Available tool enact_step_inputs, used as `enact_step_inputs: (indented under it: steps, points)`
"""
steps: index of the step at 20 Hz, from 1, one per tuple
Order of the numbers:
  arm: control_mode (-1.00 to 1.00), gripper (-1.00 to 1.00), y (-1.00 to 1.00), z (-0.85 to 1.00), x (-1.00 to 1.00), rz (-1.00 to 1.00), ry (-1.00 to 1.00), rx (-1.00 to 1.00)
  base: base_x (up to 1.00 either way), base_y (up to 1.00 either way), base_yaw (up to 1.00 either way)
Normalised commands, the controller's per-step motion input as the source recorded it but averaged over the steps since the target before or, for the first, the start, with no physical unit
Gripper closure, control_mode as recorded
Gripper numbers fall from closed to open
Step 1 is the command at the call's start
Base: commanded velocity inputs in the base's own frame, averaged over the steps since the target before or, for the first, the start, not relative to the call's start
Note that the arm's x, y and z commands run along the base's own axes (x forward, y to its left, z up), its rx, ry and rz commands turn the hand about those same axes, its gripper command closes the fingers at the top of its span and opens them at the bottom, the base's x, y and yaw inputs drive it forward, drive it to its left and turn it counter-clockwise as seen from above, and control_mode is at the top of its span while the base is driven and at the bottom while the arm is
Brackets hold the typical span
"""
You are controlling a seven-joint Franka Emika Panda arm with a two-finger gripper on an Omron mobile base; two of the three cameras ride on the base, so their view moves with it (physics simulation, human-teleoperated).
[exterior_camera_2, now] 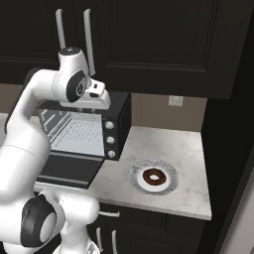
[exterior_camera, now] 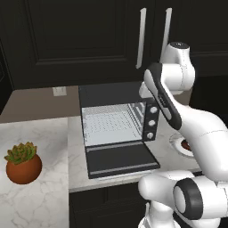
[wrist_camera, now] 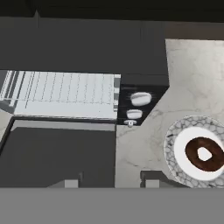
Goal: Pick up the bagel from the plate, place it on the toaster oven rack, close the door, and set the timer.
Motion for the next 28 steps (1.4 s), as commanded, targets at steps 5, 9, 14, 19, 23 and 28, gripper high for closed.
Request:
enact_step_inputs:
  steps: [5, 9, 14, 19, 23, 28]
  points:
    - [-1.0, -1.0, 0.06, 0.0, -0.35, 0.0, -0.01, 0.0, 0.0, 0.0, 0.0]
    - [-1.0, -1.0, 0.37, 0.0, -0.65, 0.0, -0.04, 0.0, 0.0, 0.0, 0.0]
    - [-1.0, -1.0, 0.46, -0.05, -0.46, 0.0, -0.02, -0.04, 0.0, 0.0, 0.0]
    - [-1.0, -1.0, 0.39, -0.28, -0.08, -0.01, -0.06, -0.02, 0.0, 0.0, 0.0]
    - [-1.0, -1.0, 0.34, -0.39, 0.05, -0.03, -0.12, -0.01, 0.0, 0.0, 0.0]
    - [-1.0, -1.0, 0.24, -0.39, 0.11, -0.06, -0.16, -0.05, 0.0, 0.0, 0.0]
